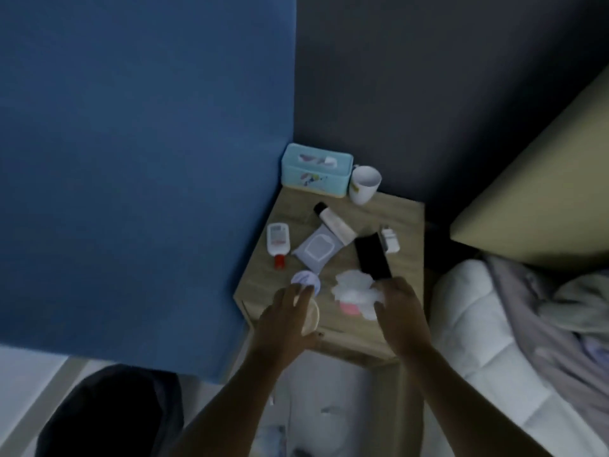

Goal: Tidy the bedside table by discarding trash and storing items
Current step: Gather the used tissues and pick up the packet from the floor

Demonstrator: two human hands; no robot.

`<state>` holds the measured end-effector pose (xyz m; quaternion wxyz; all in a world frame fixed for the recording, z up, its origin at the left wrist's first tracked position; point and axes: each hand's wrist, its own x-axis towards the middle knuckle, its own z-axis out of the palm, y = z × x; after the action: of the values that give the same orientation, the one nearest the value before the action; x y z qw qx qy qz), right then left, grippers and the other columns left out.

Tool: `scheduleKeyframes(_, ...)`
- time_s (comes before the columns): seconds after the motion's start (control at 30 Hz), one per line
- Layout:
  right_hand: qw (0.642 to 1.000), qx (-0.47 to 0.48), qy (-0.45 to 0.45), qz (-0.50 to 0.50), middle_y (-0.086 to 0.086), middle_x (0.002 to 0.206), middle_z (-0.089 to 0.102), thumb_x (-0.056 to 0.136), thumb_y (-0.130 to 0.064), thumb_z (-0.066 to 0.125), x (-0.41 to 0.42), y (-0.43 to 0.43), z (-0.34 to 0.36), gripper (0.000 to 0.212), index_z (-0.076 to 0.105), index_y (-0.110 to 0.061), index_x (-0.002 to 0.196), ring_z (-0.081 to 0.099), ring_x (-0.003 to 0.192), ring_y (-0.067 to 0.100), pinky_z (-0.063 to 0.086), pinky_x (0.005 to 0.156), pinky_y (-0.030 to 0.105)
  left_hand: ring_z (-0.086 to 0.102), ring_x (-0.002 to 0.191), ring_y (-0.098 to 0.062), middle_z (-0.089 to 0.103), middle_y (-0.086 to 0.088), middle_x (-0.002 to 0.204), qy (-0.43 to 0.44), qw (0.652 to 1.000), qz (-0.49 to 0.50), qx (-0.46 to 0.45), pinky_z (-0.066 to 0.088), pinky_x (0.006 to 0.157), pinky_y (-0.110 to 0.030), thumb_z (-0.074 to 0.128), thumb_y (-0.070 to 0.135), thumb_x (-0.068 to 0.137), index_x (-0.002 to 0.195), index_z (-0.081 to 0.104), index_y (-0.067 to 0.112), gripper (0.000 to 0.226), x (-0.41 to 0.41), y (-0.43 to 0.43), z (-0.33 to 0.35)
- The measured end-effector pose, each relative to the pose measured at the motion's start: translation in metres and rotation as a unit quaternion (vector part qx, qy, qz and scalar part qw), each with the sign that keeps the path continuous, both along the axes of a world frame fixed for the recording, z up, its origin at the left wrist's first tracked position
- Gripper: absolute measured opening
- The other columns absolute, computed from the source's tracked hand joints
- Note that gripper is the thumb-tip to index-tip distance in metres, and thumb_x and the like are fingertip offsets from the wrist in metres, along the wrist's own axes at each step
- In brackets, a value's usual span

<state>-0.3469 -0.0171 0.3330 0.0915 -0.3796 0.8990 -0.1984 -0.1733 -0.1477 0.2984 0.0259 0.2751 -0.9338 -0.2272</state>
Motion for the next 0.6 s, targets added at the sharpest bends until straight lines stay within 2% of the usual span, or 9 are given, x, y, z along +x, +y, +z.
scheduleKeyframes(0.1, 0.999, -0.031, 0.008, -0.027, 0.018, 0.108, 0.06, 0.082, 0.004, 0.054, -0.05, -0.037, 0.005, 0.031, 0.063, -0.002, 0.111, 0.06, 0.097, 0.034, 0.04, 0.077, 0.026, 0.037, 0.133, -0.027, 0.035, -0.008, 0.147, 0.017, 1.0, 0.008, -0.02, 0.05, 0.095, -0.041, 0.072, 0.046, 0.074, 0.146, 0.024, 0.024, 0.089, -0.053, -0.036, 0.002)
scheduleKeyframes(0.27, 0.996, -0.064, 0.004, -0.065, 0.017, 0.123, 0.054, 0.089, -0.004, 0.053, -0.117, -0.083, -0.037, 0.034, 0.056, -0.007, 0.123, 0.058, 0.103, 0.031, 0.042, 0.08, 0.027, 0.038, 0.133, -0.027, 0.035, -0.01, 0.148, 0.047, 0.998, 0.012, -0.032, 0.047, 0.099, -0.045, 0.074, 0.041, 0.074, 0.145, 0.026, 0.02, 0.089, -0.13, -0.066, -0.04)
scheduleKeyframes(0.33, 0.996, -0.069, -0.023, -0.049, 0.015, 0.134, 0.048, 0.089, -0.008, 0.058, -0.132, -0.093, -0.058, 0.044, 0.05, -0.011, 0.131, 0.053, 0.116, 0.031, 0.044, 0.089, 0.032, 0.038, 0.134, -0.029, 0.036, -0.013, 0.148, 0.042, 0.998, -0.005, -0.053, 0.049, 0.096, -0.047, 0.074, 0.041, 0.074, 0.145, 0.028, 0.018, 0.088, -0.15, -0.07, -0.059)
scheduleKeyframes(0.43, 0.999, -0.038, -0.03, 0.004, 0.011, 0.153, 0.029, 0.087, -0.017, 0.064, -0.149, -0.098, -0.095, 0.067, 0.031, -0.02, 0.146, 0.034, 0.137, 0.029, 0.039, 0.104, 0.04, 0.046, 0.129, -0.034, 0.045, -0.017, 0.142, 0.061, 0.992, -0.052, -0.097, 0.055, 0.085, -0.049, 0.079, 0.036, 0.07, 0.142, 0.029, 0.017, 0.089, -0.173, -0.069, -0.087)
scheduleKeyframes(0.5, 1.0, -0.016, -0.017, 0.017, 0.009, 0.158, 0.017, 0.086, -0.02, 0.065, -0.154, -0.095, -0.112, 0.077, 0.021, -0.026, 0.149, 0.027, 0.141, 0.029, 0.042, 0.104, 0.046, 0.046, 0.129, -0.037, 0.045, -0.018, 0.143, 0.064, 0.989, -0.064, -0.116, 0.053, 0.09, -0.05, 0.079, 0.037, 0.069, 0.143, 0.023, 0.017, 0.095, -0.176, -0.067, -0.1)
scheduleKeyframes(0.6, 1.0, 0.007, -0.006, 0.014, 0.01, 0.161, 0.001, 0.087, -0.026, 0.063, -0.151, -0.091, -0.131, 0.083, 0.01, -0.033, 0.151, 0.02, 0.144, 0.032, 0.045, 0.101, 0.051, 0.033, 0.139, -0.036, 0.03, -0.015, 0.154, 0.042, 0.988, -0.065, -0.132, 0.044, 0.101, -0.053, 0.074, 0.045, 0.072, 0.148, 0.012, 0.02, 0.102, -0.174, -0.067, -0.114)
